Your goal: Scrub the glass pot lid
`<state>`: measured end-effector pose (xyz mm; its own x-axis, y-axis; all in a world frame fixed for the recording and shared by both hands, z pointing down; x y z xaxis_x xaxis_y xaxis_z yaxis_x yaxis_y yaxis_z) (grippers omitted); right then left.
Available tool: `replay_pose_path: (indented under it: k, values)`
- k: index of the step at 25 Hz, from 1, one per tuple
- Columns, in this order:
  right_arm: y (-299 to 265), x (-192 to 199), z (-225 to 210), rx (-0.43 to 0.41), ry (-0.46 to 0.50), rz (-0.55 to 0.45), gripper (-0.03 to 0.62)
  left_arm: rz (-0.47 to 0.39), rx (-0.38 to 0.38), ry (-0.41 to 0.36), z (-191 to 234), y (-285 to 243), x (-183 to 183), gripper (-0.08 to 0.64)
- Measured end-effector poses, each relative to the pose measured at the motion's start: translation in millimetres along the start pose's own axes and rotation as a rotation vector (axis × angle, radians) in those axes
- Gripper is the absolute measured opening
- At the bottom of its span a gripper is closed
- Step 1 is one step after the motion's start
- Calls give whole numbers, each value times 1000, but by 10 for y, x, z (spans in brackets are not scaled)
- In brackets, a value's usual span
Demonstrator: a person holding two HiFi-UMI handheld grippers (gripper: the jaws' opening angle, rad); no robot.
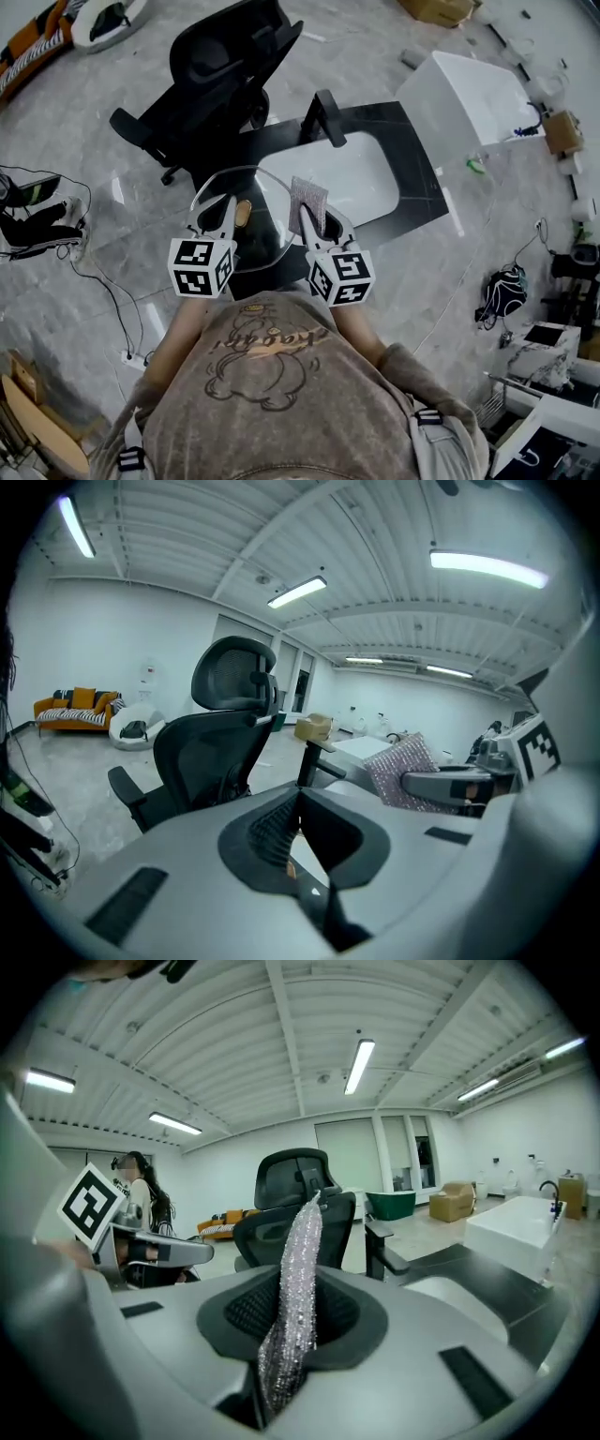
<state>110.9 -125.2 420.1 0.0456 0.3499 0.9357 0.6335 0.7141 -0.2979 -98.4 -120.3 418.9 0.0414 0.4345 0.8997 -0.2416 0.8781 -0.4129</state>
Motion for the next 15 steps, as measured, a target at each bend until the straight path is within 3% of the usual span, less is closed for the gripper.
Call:
replay_pose_path:
  k: [6,15]
  values:
    - [101,-44,16,36,4,-47,84,-12,-10,5,17,84,-6,18]
    - [72,-11,113,-3,33,-26,84,2,-26,7,74,153,16,18]
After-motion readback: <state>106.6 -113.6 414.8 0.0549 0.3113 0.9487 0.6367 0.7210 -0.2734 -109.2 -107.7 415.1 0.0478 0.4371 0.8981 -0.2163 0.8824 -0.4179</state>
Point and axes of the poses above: the fingertips, and each gripper's own axes: y backward along the fingers, z to its left, x out of its underside, the point moved 7 cm from there along y, backward along the fingers, and after that the axes turned 7 degrees about -x, right-handed, at the moved point
